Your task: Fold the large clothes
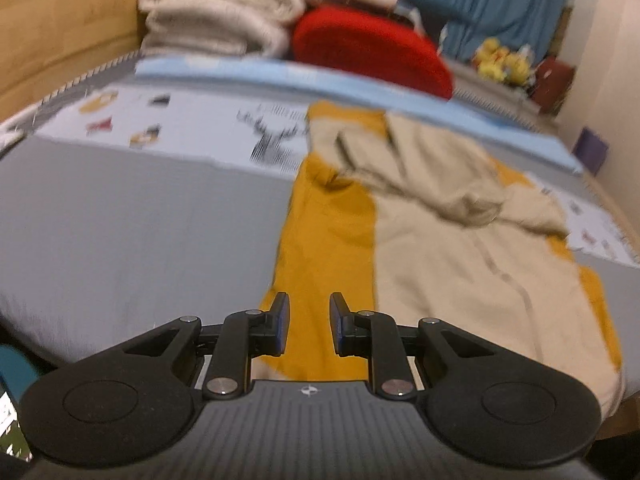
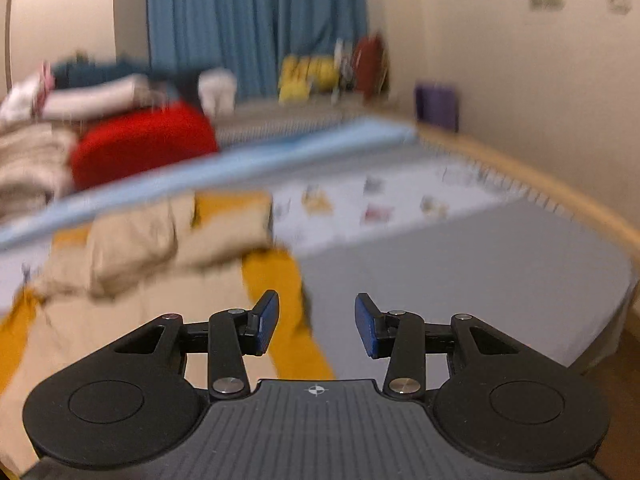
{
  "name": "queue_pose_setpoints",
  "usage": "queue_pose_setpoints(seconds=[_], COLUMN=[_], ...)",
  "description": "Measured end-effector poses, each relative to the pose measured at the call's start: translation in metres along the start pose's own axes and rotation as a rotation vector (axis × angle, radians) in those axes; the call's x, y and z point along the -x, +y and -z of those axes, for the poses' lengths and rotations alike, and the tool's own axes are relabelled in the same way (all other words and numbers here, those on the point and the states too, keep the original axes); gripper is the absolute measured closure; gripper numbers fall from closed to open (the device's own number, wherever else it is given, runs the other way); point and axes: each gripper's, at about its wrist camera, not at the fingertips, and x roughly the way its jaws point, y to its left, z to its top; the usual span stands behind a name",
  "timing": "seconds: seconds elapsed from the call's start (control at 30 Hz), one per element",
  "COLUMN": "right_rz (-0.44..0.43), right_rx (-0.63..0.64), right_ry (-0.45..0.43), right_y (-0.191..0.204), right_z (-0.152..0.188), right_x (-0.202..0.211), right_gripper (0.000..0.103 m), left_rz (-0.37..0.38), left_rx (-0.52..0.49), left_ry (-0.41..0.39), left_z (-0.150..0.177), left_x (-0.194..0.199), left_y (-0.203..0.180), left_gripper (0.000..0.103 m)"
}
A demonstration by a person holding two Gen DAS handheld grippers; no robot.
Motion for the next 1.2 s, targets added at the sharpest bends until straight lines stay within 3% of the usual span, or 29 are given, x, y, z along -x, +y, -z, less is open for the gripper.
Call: queue_pose_setpoints(seconds=[0.27,0.33,0.5,0.77,0.83,0.87,0.9,0.93,1.03,1.2], right_rz=[0.089,0.099,0.089,0.092,0.086,0.075,0.059,0.051,0.025,0.052], right_rx=[0.023,-0.023,-0.111,-0.073,-0.065,-0.063,-0.062,-0.060,-0.065,-0.070], right_ry=[0.310,0.350,0.432,0.445,0.443,0.441,0.435,0.426,0.374,0.427], right_y=[0.002,-0.005,-0.016,-0.009,-0.007,-0.006,-0.005,-0.005,-0.004,-0.006], right_z=[0.035,0.040,0.051,0.056,0.056,0.056,0.055,0.054,0.046,0.051], right_x=[-0.064,-0.071,-0.078,-0.083,-0.081,-0.080,-0.078,-0.075,-0.063,-0.071], right_gripper=[0.058,0.058,0.058,0.056,0.062,0.067,0.080,0.097,0.100,0.096], left_rz=[-0.105,-0.114,-0.128,-0.145,-0.146,-0.140,-0.128,-0.119,-0.116,-0.143], left_rx=[0.043,0.059,0.054,0.020,-0.003,-0.009,-0.007,-0.014,-0.046,-0.011], left_ry=[0.195,0.228,0.287,0.311,0.304,0.296,0.280,0.256,0.221,0.301], left_z=[0.010,0.013,0.019,0.027,0.028,0.026,0.024,0.022,0.021,0.026], left_x=[-0.047,-0.053,-0.062,-0.069,-0.067,-0.067,-0.062,-0.058,-0.050,-0.064], left_y=[0.015,0.020,0.024,0.023,0.021,0.019,0.018,0.016,0.011,0.017], left_gripper=[0.074,0.074,0.059,0.059,0.075,0.097,0.100,0.100,0.100,0.088])
